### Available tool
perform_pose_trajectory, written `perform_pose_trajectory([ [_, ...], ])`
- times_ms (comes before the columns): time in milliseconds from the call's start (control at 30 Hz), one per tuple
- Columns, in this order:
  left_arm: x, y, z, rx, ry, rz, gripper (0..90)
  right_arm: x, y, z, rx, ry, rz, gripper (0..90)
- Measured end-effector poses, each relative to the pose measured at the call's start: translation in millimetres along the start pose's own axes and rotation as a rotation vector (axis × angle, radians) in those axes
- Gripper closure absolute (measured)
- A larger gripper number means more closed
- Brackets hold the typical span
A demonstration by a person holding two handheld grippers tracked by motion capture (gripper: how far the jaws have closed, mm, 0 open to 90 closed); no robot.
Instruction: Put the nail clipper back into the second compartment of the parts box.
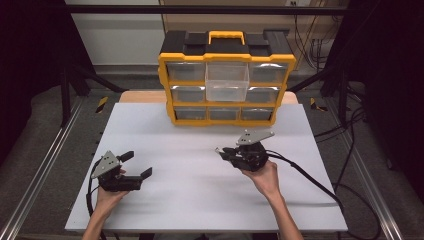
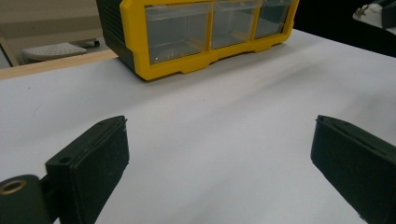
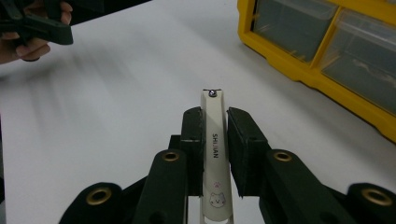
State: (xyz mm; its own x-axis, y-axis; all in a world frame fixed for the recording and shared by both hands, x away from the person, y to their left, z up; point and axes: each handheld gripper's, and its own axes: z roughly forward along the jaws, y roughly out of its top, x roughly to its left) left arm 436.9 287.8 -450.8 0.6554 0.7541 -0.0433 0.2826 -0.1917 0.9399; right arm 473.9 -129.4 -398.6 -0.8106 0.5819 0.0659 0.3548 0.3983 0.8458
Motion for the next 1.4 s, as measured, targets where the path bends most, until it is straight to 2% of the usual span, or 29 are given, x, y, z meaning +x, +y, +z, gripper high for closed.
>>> perform_pose_trajectory([
  [567,0.2,0.0,0.2,0.001,-0.003,0.001,4.3,-6.5,15.1,-35.6,-0.093,-0.034,0.02,77.5],
  [767,0.1,0.0,0.2,0.002,-0.003,0.002,4.3,-9.2,31.1,-51.4,-0.129,-0.05,0.015,77.5],
  [1400,0.4,0.0,-0.1,0.001,-0.004,0.002,4.3,-16.7,69.0,-70.4,-0.161,-0.069,0.009,77.5],
])
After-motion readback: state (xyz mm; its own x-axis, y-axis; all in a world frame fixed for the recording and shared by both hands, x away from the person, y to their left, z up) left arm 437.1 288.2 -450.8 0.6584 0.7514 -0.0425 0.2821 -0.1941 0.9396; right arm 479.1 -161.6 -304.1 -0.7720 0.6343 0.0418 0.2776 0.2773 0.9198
